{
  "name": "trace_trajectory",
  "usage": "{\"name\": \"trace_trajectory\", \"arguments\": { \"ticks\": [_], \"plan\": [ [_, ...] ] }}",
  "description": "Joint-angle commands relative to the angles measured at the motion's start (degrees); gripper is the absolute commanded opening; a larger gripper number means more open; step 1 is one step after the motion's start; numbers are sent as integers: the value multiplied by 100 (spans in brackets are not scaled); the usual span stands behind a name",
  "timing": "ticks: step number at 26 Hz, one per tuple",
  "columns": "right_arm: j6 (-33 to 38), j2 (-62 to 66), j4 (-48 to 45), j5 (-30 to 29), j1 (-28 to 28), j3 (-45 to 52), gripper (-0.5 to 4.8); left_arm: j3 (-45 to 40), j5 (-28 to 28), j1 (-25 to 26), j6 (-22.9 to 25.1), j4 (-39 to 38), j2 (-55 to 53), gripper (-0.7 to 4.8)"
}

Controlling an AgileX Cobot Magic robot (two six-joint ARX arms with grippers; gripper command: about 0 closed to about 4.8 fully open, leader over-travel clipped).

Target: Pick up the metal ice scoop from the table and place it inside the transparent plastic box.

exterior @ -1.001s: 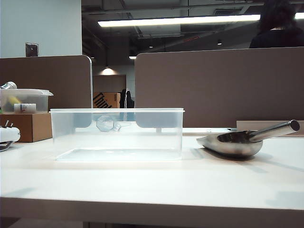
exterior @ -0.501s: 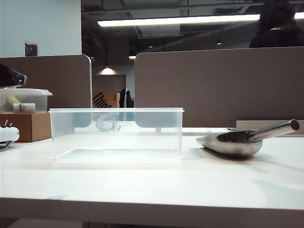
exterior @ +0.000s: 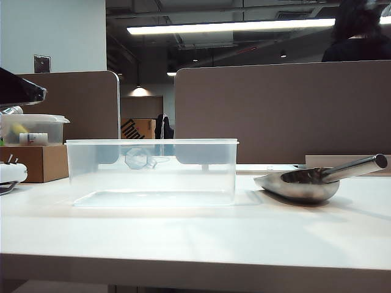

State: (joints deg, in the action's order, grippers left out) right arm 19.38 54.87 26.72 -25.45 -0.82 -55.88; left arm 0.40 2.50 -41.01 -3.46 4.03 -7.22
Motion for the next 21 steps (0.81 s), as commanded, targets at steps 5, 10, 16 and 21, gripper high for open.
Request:
{"name": "trace_trajectory", "arguments": {
  "ticks": [5,10,16,21],
  "plan": [
    [-1856,3394,3119,417,302,-2586,393,-4,11,4,0,72,0,21],
    [-2597,4669,4317,1351,695,-3342,393,-4,26,2,0,74,0,21],
    [-2806,5128,4258,1537,922,-3344,387,-4,11,2,0,74,0,21],
    [-2844,5307,4203,1550,922,-3344,363,-4,11,4,0,76,0,21]
  ]
}}
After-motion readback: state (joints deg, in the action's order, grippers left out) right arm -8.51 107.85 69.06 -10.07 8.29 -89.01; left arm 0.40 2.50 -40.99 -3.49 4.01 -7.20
